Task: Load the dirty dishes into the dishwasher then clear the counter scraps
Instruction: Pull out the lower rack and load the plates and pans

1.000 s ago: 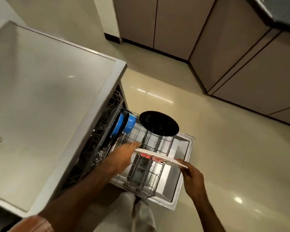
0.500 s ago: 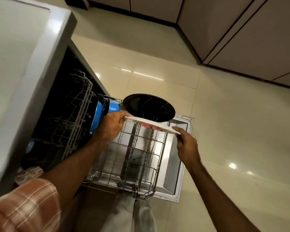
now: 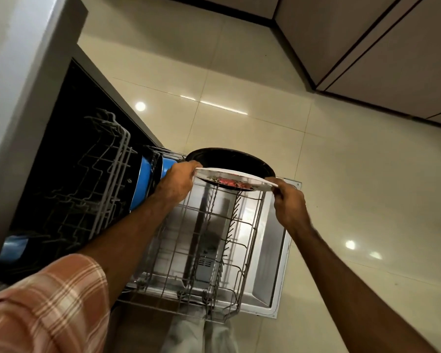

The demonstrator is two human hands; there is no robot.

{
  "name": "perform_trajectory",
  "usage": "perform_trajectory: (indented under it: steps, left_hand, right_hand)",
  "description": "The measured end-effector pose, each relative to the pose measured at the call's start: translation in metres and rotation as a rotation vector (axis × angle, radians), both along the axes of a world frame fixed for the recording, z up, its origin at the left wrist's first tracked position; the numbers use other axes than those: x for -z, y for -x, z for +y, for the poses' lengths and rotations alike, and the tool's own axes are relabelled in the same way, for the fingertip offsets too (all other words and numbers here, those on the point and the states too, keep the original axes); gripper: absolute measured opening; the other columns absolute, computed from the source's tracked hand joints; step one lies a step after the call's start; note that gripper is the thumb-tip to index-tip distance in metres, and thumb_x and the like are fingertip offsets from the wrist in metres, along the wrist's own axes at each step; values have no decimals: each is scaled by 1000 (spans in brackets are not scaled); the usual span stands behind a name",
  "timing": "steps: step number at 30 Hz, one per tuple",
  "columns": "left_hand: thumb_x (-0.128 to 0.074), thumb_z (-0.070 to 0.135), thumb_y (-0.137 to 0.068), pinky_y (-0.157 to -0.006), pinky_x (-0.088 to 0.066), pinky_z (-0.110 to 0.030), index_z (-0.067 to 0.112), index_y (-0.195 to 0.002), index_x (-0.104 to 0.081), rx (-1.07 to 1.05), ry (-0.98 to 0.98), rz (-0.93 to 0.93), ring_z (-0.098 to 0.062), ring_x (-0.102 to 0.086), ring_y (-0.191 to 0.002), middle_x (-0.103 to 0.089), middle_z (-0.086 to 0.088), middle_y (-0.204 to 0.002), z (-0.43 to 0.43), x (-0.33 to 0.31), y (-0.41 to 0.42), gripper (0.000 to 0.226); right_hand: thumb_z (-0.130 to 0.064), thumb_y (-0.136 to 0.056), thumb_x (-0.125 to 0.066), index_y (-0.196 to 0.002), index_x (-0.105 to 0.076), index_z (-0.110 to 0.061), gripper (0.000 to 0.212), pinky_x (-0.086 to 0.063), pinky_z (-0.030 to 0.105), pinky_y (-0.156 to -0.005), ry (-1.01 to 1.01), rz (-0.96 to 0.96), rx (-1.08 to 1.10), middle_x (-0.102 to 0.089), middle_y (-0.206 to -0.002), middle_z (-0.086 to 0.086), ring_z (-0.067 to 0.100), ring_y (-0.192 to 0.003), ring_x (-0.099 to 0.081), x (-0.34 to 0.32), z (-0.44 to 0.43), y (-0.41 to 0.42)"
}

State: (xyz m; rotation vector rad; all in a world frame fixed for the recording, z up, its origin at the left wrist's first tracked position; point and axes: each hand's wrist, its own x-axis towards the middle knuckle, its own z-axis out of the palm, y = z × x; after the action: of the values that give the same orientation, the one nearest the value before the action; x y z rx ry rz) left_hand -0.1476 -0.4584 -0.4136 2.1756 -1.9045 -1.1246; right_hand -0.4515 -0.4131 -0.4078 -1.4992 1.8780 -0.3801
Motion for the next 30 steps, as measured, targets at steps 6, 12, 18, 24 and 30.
perform_trajectory:
  steps: [6,12,18,24,30]
  left_hand:
    - [-46,-7,-90,-71,-61,-37,40,-105,-60,-11,-145,-105,-20,-64,-76,-64,1,-88,-2,24,-1,51]
    - [-50,-4,-94,-75,-61,-41,23,-96,-55,-135,-218,-69,-22,-64,-78,-62,-5,-88,-4,34,5,27]
    - [-51,3,-98,-89,-57,-43,10,-121,-56,-200,-292,-34,-31,-63,-94,-63,-17,-105,-6,35,12,24]
    - [-41,15,-107,-92,-50,-36,4,-140,-47,-163,-273,-5,-39,-58,-112,-59,-21,-120,-6,31,15,36]
    - [-51,-8,-94,-76,-59,-35,27,-155,-27,-128,-264,-55,-20,-63,-92,-57,-8,-126,0,17,14,74]
  right_hand:
    - [2,-104,-49,-134,-69,-17,41,-39,4,-64,-114,4,4,-72,-100,9,5,-63,-53,17,-7,-7]
    - [5,-103,-48,-134,-68,-19,44,-38,6,-49,-216,23,20,-67,-93,8,6,-56,-51,33,-14,-8]
    - [1,-104,-45,-136,-64,-16,41,-42,18,-57,-284,75,55,-67,-99,11,16,-67,-55,42,-22,-17]
    - [4,-103,-45,-139,-60,-11,41,-39,8,-48,-314,22,148,-71,-112,21,20,-69,-63,28,-20,-21]
    - [-2,-104,-50,-155,-43,-16,54,-45,25,-79,-344,-19,146,-64,-132,16,31,-111,-66,1,-9,-19]
